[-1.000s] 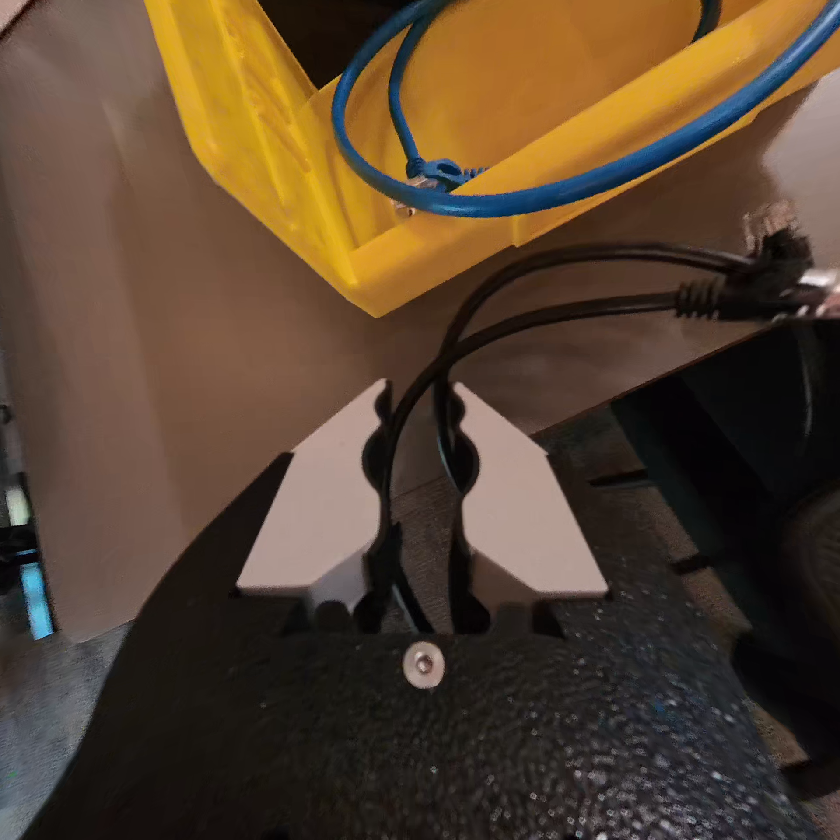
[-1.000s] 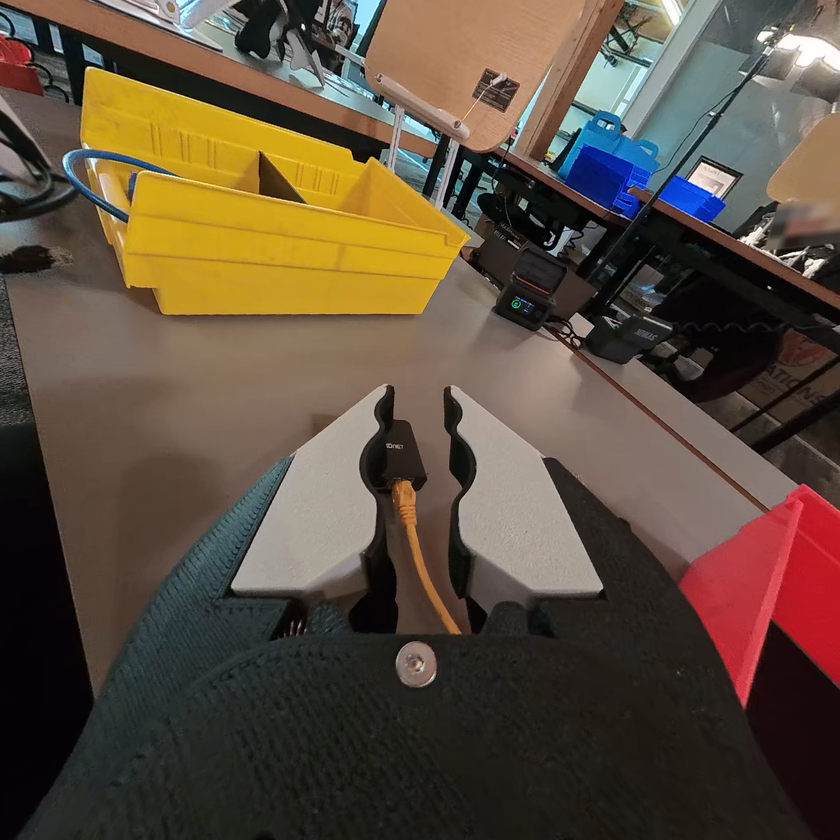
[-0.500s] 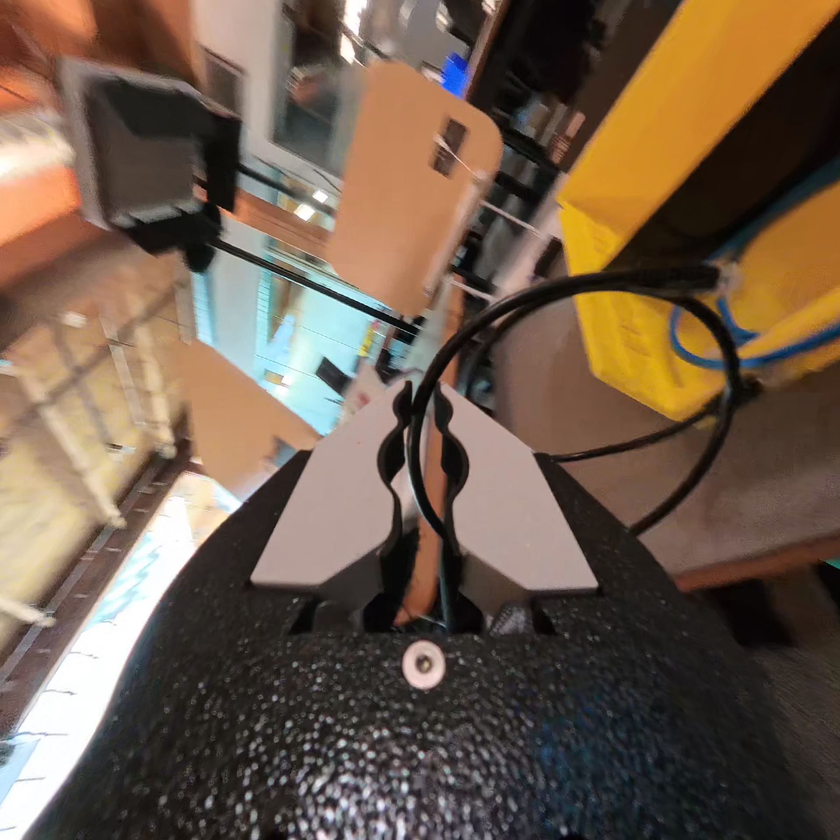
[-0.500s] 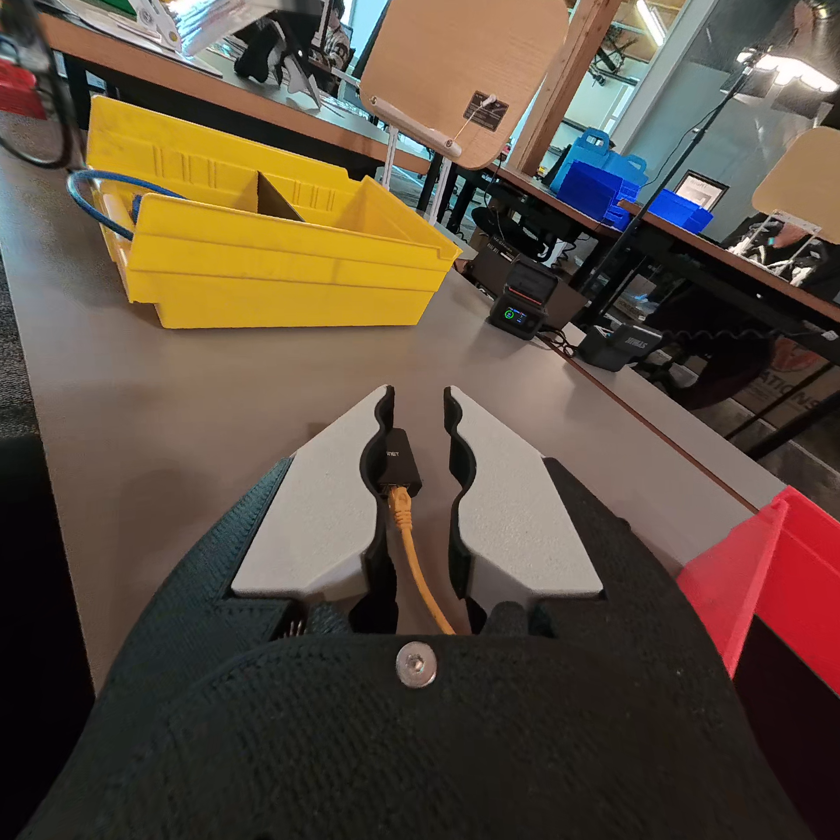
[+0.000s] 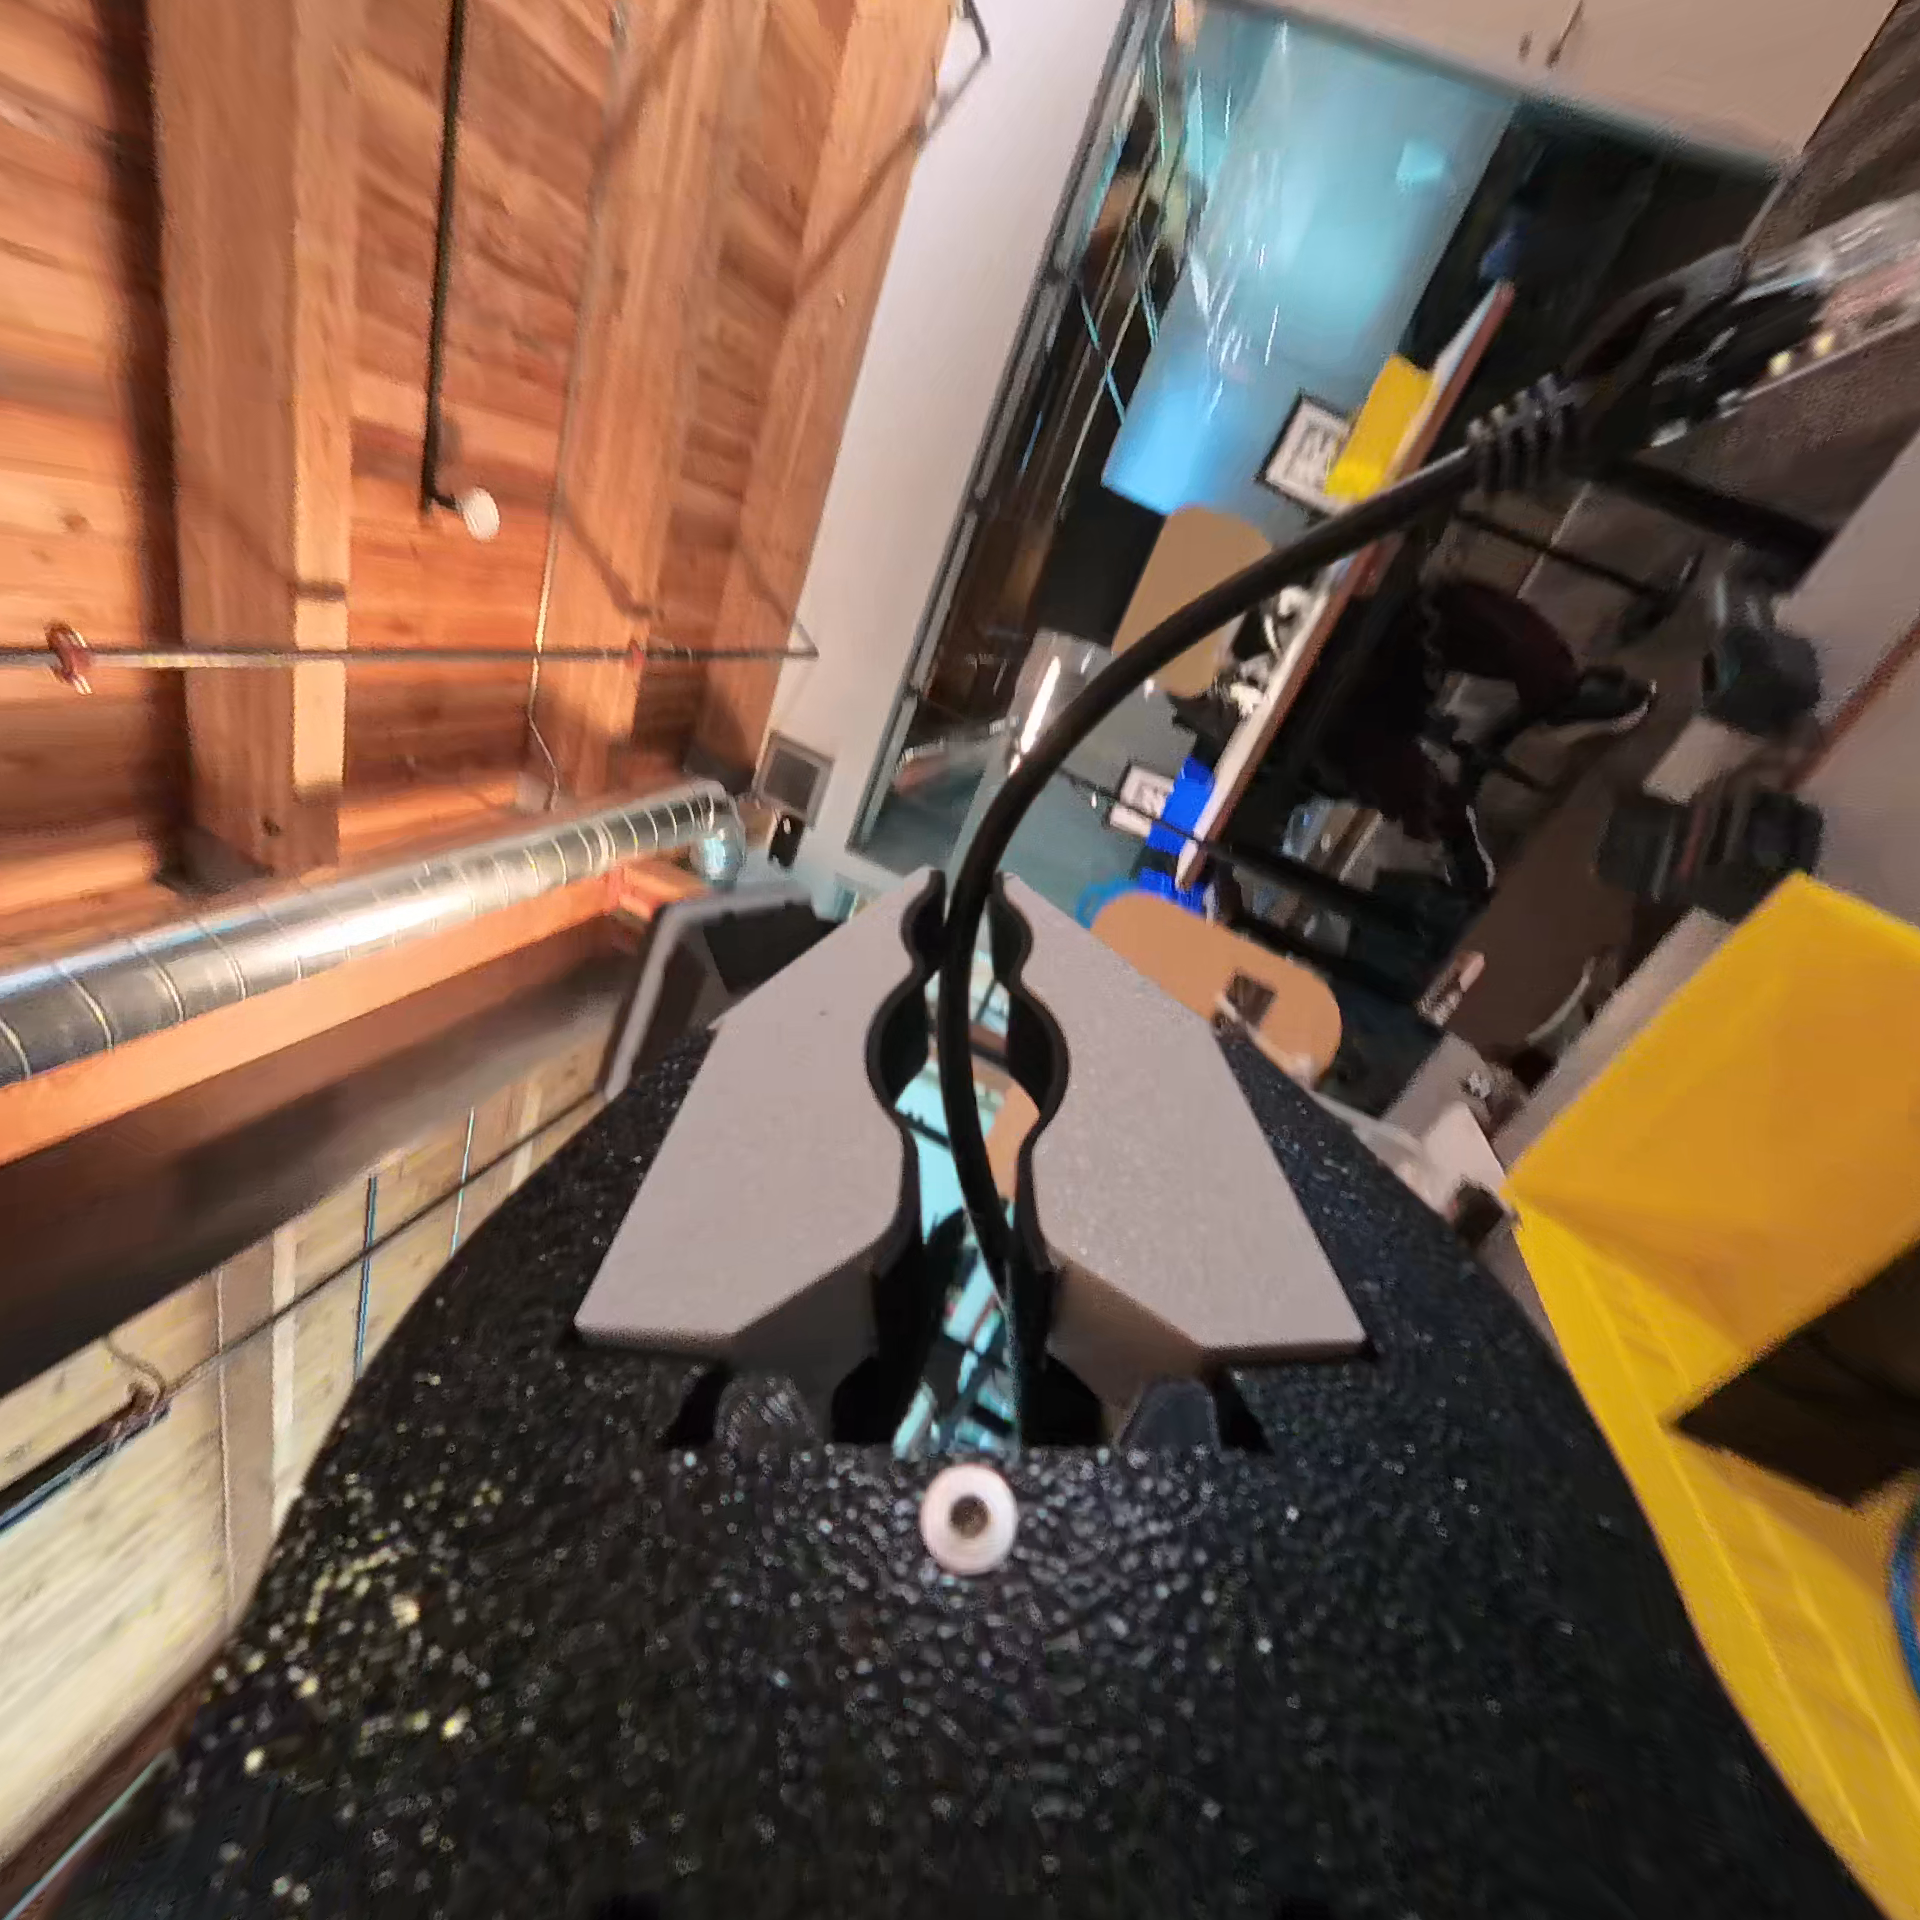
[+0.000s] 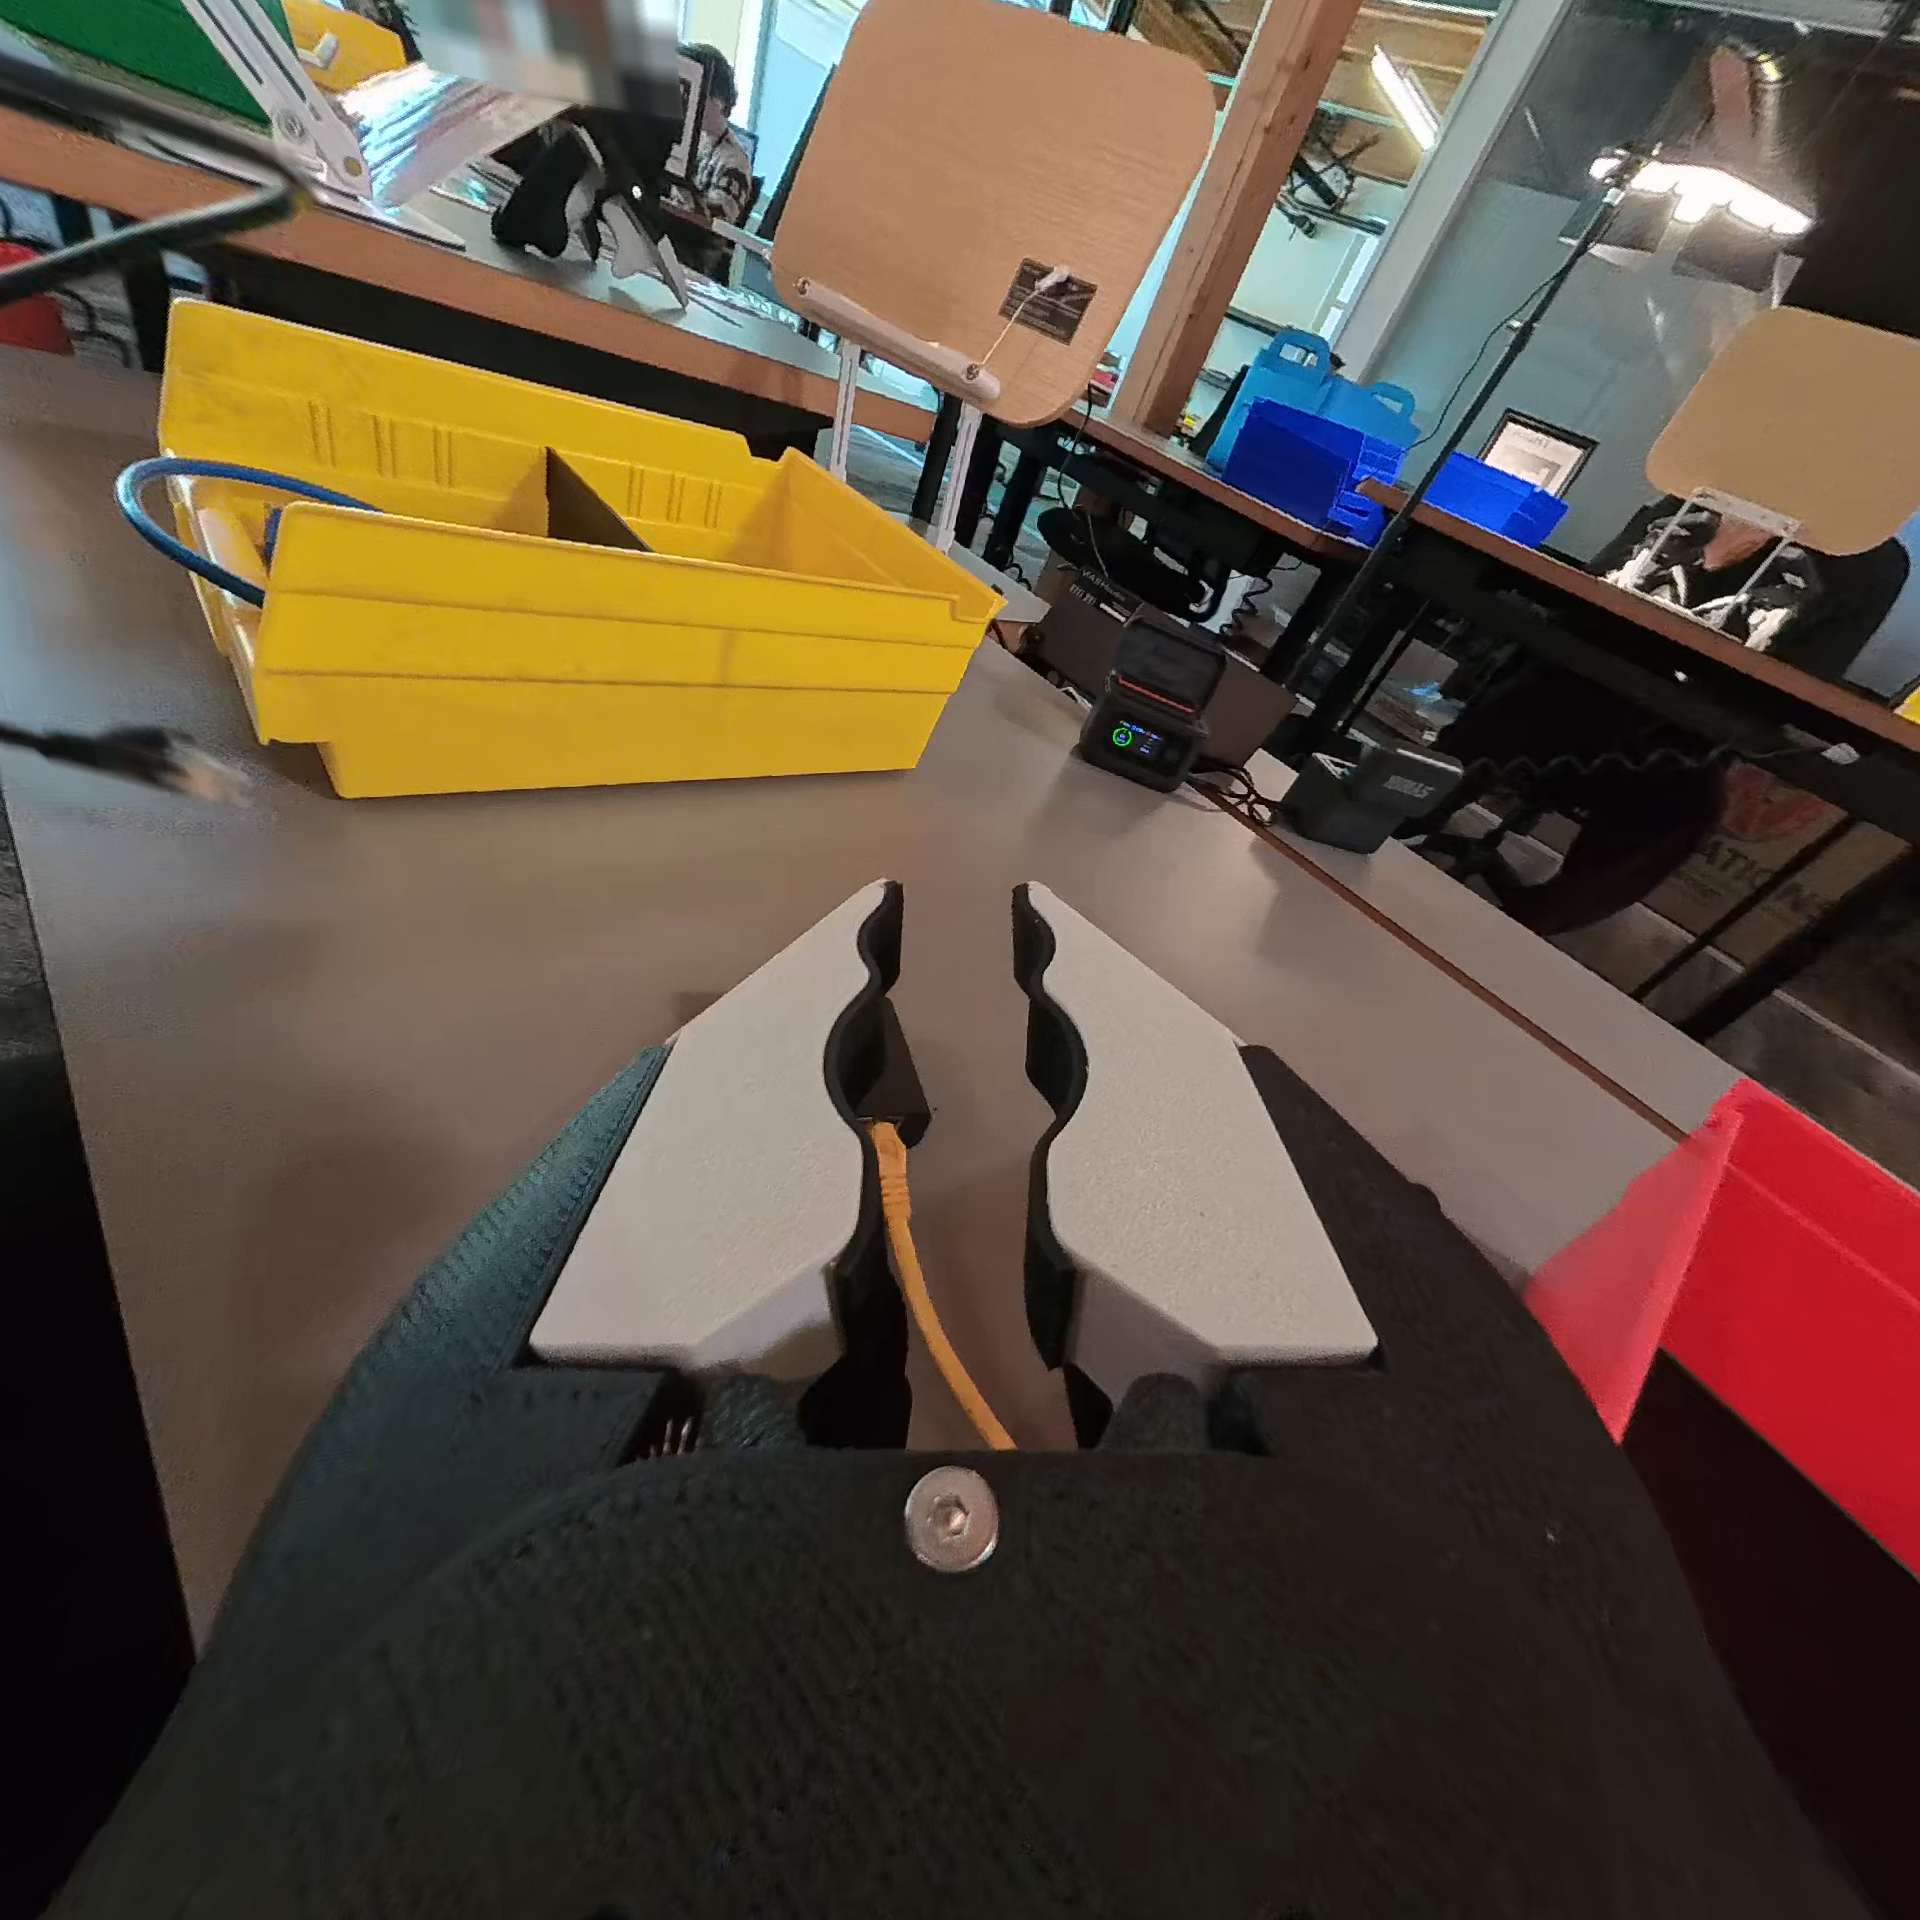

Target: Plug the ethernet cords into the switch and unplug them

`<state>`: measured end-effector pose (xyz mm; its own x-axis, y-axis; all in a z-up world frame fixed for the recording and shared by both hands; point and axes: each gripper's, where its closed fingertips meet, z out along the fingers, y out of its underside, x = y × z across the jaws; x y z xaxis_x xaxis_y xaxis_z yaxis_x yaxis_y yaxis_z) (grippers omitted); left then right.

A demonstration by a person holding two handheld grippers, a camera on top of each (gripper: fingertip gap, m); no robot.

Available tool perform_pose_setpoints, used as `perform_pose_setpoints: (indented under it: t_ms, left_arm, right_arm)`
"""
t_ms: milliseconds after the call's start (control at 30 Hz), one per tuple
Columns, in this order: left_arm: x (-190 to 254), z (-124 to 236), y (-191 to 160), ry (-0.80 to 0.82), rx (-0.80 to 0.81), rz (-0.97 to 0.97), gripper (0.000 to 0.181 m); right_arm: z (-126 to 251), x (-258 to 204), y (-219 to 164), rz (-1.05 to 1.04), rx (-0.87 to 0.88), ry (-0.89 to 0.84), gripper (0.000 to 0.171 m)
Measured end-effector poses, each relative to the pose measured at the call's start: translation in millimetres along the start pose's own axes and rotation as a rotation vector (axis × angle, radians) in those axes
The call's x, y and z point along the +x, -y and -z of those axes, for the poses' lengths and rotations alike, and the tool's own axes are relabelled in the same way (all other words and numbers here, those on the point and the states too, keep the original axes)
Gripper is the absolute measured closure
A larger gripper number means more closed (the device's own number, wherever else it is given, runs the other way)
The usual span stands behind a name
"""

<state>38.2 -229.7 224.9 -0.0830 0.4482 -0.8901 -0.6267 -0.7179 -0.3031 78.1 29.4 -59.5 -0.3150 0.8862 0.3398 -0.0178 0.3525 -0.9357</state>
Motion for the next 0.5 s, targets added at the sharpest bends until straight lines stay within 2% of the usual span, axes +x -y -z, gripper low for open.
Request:
perform_pose_setpoints:
  t_ms: [133,233,367,500]
  left_arm:
    - [-26,-37,62,-0.043,0.103,0.030,0.176]
    - [-23,-70,91,-0.118,0.125,0.068,0.176]
    - [18,-115,115,-0.244,0.145,0.117,0.175]
    - [86,-158,128,-0.380,0.142,0.171,0.177]
  right_arm:
    - [0,6,0,-0.033,0.012,-0.013,0.152]
    - [3,14,4,-0.071,0.042,-0.032,0.152]
    - [16,32,20,-0.105,0.149,-0.113,0.153]
    - [30,40,35,-0.058,0.238,-0.172,0.156]
